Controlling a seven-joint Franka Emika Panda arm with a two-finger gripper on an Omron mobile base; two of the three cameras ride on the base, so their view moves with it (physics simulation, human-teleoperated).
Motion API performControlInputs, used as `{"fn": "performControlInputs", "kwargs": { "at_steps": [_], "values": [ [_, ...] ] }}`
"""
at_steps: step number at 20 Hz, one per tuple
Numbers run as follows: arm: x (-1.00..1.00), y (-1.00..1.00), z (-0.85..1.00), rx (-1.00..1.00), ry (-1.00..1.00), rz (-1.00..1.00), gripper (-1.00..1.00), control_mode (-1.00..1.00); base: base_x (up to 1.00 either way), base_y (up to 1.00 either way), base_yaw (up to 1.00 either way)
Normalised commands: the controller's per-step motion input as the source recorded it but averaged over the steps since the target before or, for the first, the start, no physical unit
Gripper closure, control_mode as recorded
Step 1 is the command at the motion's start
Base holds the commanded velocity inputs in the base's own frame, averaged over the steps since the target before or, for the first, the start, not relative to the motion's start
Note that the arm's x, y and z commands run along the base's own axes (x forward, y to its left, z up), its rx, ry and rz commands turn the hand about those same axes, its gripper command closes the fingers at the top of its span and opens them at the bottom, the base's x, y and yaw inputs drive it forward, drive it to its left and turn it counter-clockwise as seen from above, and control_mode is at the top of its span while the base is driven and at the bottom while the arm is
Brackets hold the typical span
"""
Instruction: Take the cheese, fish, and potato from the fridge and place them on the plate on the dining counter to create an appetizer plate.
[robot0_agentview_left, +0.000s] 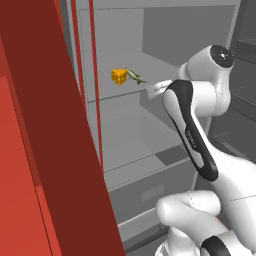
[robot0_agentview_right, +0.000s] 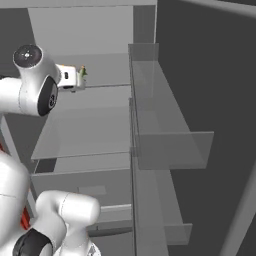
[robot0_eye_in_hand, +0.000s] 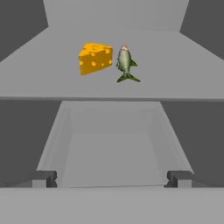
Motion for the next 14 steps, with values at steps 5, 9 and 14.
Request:
{"fn": "performControlInputs", "kwargs": {
  "at_steps": [5, 9, 14],
  "values": [
    [0.39, 0.01, 0.15, 0.0, 0.05, 0.0, -1.0, -1.0, 0.0, 0.0, 0.0],
    [0.49, 0.02, 0.0, 0.0, 0.05, 0.0, -1.0, -1.0, 0.0, 0.0, 0.0],
    [0.59, 0.02, -0.03, 0.0, 0.01, 0.0, -1.0, -1.0, 0.0, 0.0, 0.0]
  ]
}}
